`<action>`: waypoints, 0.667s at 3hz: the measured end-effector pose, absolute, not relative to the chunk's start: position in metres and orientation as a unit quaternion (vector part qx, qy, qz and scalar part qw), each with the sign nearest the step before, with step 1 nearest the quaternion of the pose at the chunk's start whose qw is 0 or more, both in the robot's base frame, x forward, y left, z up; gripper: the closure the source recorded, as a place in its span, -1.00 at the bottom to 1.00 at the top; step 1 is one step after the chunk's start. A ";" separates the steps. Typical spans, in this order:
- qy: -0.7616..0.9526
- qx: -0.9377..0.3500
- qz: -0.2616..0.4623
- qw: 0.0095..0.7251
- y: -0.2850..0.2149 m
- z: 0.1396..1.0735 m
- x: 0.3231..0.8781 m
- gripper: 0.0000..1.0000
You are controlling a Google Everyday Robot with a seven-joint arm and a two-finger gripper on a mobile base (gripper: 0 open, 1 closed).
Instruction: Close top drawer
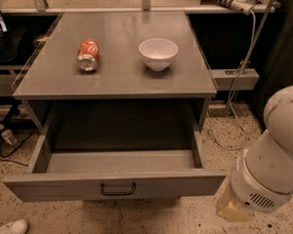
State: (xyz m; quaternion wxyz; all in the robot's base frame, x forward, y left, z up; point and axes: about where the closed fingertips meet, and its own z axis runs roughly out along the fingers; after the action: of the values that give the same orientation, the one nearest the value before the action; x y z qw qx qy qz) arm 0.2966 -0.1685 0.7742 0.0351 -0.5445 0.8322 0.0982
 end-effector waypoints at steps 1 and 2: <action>0.838 -0.532 0.117 0.036 -0.152 0.739 0.308 1.00; 0.842 -0.523 0.127 0.049 -0.136 0.711 0.331 1.00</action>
Offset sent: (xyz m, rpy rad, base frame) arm 0.0642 0.0516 -0.0988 0.1029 0.0067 -0.0733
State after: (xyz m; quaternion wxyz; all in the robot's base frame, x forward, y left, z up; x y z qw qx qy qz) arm 0.3312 -0.1362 0.7113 0.0495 -0.5229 0.8415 0.1266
